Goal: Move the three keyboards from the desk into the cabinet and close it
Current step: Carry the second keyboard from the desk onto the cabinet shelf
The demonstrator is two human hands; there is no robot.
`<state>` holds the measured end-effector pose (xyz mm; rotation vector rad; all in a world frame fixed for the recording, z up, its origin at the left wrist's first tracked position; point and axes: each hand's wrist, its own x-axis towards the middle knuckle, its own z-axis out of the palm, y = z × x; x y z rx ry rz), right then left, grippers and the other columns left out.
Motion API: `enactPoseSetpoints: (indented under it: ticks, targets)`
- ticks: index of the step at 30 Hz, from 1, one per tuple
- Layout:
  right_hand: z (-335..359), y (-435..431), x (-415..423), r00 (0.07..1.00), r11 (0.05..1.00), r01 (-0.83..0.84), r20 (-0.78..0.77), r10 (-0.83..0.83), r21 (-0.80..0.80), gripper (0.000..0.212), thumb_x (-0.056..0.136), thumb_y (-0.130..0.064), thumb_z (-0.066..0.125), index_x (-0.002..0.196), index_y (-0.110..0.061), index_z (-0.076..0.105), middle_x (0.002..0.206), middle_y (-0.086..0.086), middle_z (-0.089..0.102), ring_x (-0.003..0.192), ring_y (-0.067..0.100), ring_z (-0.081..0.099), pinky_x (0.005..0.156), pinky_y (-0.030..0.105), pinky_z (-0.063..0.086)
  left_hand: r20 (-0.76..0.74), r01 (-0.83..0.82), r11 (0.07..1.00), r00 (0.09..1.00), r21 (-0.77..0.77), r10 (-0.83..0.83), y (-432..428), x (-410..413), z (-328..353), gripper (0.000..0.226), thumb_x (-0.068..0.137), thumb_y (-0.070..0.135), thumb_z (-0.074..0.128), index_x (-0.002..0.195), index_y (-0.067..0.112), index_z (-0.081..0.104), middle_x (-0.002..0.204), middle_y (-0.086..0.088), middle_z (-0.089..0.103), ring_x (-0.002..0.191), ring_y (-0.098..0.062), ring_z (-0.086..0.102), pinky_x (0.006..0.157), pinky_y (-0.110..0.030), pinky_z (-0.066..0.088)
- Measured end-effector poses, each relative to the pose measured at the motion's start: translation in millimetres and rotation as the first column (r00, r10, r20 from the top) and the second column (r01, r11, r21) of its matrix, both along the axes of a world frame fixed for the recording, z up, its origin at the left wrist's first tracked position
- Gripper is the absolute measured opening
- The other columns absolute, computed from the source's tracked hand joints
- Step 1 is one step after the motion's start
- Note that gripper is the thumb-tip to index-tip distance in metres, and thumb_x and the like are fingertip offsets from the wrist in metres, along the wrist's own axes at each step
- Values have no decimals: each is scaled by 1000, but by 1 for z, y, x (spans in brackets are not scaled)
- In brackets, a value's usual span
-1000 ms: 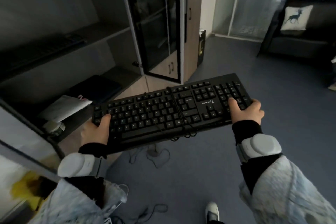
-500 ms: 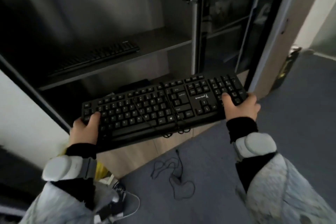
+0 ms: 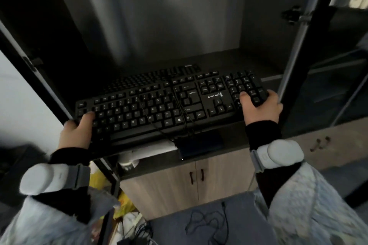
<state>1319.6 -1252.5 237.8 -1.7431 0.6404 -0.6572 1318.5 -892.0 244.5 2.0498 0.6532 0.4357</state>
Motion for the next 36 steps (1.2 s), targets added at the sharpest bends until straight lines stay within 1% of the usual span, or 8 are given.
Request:
enactPoseSetpoints:
  ticks: [5,8,13,15,18,27,32,36]
  targets:
    - [13,35,84,1000,1000,0,-9,1,16,74,75,-47,64,134,-13,38,133,17,40,121,37,45,100,39,37,34,6,1000,999,30,-7,32,83,20,65,87,53,43,126,2,55,126,-25,58,117,-40,53,98,-42,39]
    - [12,52,126,999,1000,-6,-39,7,21,75,74,-49,64,135,-14,37,134,15,39,122,36,44,100,41,38,41,0,999,999,35,-1,49,126,25,70,84,55,44,131,4,50,131,-25,55,121,-41,50,102,-43,38]
    - [12,78,177,998,1000,-29,-57,29,-7,76,74,-49,64,134,-12,37,132,16,41,120,36,45,100,42,38,-6,-17,999,1000,29,17,75,178,25,78,80,58,45,135,3,46,135,-27,51,124,-43,48,103,-43,36]
    - [14,86,195,996,998,-55,-65,54,-27,77,73,-50,64,135,-12,36,132,17,40,120,37,45,101,43,39,-32,-15,1000,999,13,16,83,195,23,74,85,55,45,136,1,45,136,-28,50,124,-44,47,103,-43,36]
    - [20,96,225,993,997,-71,-94,67,-37,79,72,-52,63,136,-14,35,133,17,40,120,37,45,100,44,40,-60,-47,997,997,53,50,87,218,19,70,88,50,44,133,-3,46,134,-30,50,123,-45,48,101,-42,37]
    - [9,105,265,972,993,-100,-217,86,-55,81,73,-55,60,137,-11,34,135,18,39,122,38,43,100,44,38,-143,-39,995,988,87,51,92,248,1,72,89,51,43,133,-6,46,135,-31,50,122,-45,50,97,-40,40]
    - [7,105,273,970,987,-118,-225,91,-108,80,76,-54,58,138,-10,32,136,18,39,123,38,43,99,44,38,-111,-59,992,991,115,71,91,252,2,68,89,48,45,128,-7,51,130,-32,54,118,-46,52,95,-41,42]
    - [6,105,278,962,974,-141,-257,93,-175,78,79,-54,54,140,-10,32,137,19,39,125,37,41,100,44,36,-37,-27,976,999,218,36,88,254,10,57,91,41,46,124,-5,55,125,-31,58,118,-45,53,95,-42,42]
